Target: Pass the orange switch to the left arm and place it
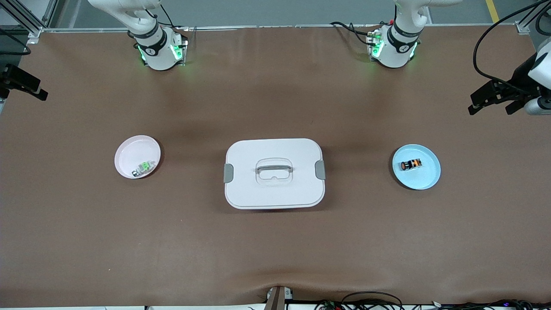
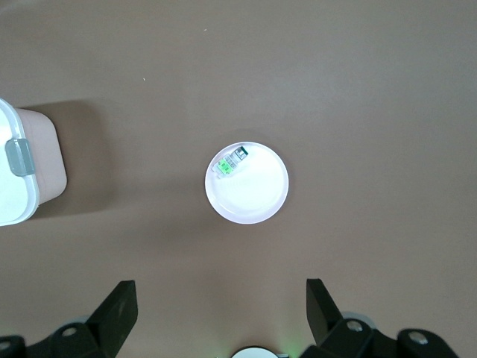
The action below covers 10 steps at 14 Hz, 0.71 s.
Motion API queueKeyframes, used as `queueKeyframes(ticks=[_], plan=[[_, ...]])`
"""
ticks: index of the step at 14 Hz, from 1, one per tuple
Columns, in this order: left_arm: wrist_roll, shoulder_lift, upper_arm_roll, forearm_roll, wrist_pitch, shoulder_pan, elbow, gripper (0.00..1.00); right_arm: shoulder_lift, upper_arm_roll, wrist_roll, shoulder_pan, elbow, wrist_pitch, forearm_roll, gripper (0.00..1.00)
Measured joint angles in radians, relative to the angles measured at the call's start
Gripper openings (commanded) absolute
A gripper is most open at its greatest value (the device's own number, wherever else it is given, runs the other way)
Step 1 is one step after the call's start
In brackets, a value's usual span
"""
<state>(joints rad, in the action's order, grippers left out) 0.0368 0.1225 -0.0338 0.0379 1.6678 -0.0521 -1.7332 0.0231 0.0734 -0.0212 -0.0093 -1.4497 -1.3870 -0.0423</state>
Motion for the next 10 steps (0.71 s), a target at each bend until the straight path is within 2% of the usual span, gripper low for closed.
queueKeyframes(ticks=[2,6,10], plan=[[0.000,0.035,-0.001,0.000,-0.012,0.000,-0.027,1.00,0.000,0.000,0.000,0.000,0.000,-0.002,0.000,1.00],[-0.001,0.152,-0.004,0.000,-0.015,0.005,-0.152,1.00,0.000,0.000,0.000,0.000,0.000,-0.004,0.000,1.00],[-0.002,0.193,0.012,-0.003,-0.008,0.004,-0.172,1.00,0.000,0.001,0.000,0.000,0.000,-0.008,0.000,1.00]])
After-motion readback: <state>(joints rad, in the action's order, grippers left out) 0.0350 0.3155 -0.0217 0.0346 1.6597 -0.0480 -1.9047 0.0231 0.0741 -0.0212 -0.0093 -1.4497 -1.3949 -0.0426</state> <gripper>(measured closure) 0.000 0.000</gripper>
